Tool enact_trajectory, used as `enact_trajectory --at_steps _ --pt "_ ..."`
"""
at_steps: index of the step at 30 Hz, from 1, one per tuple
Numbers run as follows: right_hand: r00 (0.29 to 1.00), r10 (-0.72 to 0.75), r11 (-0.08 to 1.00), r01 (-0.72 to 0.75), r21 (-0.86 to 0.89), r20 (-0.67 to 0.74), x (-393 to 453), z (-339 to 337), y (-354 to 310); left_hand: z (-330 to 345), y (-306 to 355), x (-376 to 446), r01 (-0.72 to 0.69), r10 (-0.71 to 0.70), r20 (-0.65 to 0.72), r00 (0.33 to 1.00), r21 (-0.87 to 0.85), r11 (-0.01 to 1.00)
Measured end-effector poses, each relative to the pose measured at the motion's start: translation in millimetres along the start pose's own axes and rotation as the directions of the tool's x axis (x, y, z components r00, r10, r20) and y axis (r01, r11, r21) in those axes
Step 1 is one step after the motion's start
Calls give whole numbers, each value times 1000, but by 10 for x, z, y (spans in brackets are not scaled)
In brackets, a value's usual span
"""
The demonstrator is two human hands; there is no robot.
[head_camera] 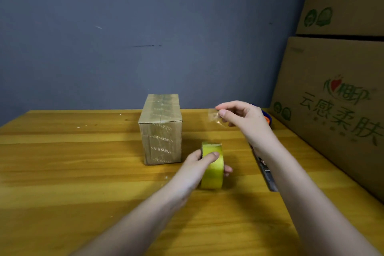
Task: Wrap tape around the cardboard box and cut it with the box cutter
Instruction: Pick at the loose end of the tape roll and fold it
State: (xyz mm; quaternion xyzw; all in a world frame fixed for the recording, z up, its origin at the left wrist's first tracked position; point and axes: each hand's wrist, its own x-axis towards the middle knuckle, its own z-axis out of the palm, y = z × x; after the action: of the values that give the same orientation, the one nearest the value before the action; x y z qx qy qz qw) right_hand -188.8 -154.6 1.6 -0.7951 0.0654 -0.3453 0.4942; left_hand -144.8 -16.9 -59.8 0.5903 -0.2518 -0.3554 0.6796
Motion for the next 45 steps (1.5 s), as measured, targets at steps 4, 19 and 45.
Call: enact_trajectory --at_steps 4,19,45 --pt "997 40 998 -37 -51 61 20 -31 -6 -2 17 -47 -3 3 9 1000 9 1000" --pt "998 17 986 -7 -164 63 62 -34 -48 -66 4 -33 -28 25 34 999 115 993" --pt "991 -98 955 70 -287 -86 -105 74 45 -220 96 -176 -235 234 24 972 146 961"
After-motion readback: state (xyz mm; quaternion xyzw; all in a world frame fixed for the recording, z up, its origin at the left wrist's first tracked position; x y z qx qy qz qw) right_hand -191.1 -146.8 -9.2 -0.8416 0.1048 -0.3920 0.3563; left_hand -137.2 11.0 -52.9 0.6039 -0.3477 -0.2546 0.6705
